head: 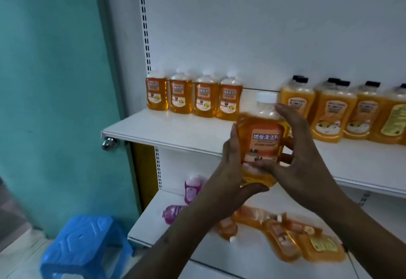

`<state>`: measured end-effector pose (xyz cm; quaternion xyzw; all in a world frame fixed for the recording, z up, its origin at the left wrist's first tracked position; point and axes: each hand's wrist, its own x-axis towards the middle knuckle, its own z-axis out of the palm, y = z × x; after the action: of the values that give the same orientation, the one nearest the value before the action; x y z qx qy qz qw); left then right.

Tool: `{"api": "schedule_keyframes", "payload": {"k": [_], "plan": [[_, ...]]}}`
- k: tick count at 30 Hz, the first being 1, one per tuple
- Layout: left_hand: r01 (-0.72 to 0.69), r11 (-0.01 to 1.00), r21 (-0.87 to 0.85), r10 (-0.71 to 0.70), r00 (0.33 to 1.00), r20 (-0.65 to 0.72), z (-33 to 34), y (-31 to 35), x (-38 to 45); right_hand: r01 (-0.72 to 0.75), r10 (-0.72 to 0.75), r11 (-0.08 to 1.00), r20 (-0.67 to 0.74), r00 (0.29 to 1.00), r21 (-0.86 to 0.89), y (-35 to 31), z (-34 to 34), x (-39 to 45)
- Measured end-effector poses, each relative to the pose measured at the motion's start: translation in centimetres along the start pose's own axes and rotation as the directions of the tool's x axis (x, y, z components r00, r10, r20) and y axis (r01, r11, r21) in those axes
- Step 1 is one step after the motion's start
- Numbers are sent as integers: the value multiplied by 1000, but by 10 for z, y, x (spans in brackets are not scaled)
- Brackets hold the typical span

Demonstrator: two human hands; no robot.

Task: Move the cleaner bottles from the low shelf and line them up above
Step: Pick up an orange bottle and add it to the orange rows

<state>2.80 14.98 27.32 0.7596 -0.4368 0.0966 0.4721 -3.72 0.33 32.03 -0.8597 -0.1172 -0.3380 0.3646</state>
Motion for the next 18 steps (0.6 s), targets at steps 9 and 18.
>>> {"api": "schedule_keyframes", "payload": {"k": [9, 18], "plan": [[6, 992, 124, -29, 982, 186, 1, -65, 121, -44, 24, 964, -82, 996, -262, 99, 21, 94], [90, 842, 533, -271, 923, 273, -22, -130, 154, -153, 90, 864, -151, 984, -480, 168, 45, 166]]}}
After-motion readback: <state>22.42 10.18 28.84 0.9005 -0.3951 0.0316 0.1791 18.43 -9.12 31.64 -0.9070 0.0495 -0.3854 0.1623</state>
